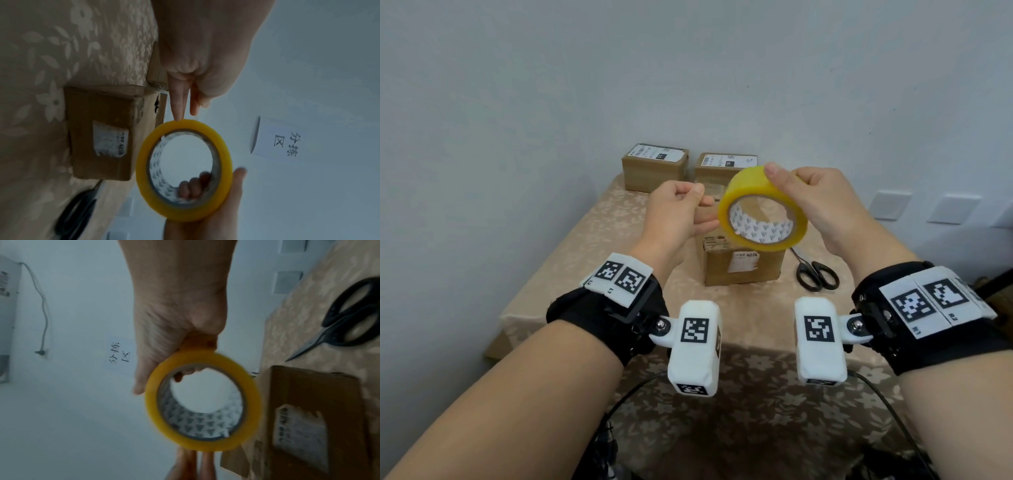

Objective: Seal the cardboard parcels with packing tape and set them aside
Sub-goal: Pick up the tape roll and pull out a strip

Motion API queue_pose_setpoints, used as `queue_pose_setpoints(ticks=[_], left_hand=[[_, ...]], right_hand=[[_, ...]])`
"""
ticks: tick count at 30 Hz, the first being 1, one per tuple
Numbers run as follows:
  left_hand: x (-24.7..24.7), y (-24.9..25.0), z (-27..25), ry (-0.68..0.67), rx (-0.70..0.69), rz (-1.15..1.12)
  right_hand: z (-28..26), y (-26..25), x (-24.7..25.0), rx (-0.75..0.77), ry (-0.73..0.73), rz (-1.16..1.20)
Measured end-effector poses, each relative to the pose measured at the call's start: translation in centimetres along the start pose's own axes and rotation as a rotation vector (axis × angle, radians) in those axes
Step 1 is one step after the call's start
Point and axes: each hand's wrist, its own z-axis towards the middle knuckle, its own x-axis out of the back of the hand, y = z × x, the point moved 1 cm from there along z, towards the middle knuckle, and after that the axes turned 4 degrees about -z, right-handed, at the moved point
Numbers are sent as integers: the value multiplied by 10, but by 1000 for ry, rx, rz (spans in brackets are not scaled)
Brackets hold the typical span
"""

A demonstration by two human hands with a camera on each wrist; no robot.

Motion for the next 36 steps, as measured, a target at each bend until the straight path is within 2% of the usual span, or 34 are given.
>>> queue_pose_setpoints(ticks=[2, 4, 8, 9, 12, 14, 16, 19, 21, 26, 33, 36], left_hand=[[-3, -2, -1, 24, -1, 15], [-5, -3, -1, 52, -10, 17], [1, -11, 4, 85, 15, 160], [3, -14, 6, 82, 31, 216], [3, -17, 11, 67, 70, 357], [3, -17, 13, 53, 93, 390], [3, -17, 13, 35, 180, 412], [4, -25, 7, -13, 357, 354], [3, -33, 6, -44, 349, 381], [0, -53, 15, -71, 271, 422], [-13, -51, 1, 7, 215, 304], [-19, -49, -6, 3, 264, 202]], right_hand=[[6, -1, 3, -69, 38, -75], [8, -1, 7, -134, 16, -100], [0, 5, 5, -159, -242, -98], [0, 8, 4, -133, -230, -128], [0, 14, 1, 10, 3, -240], [-3, 19, -3, 15, 85, -210], [-5, 27, -8, -75, 69, -106], [-8, 40, -16, -350, -35, 69], [-7, 43, -16, -414, -62, 101], [-7, 37, -5, -431, -99, -24], [-13, 36, 3, -310, -40, -169], [-15, 36, 3, -304, 10, -90]])
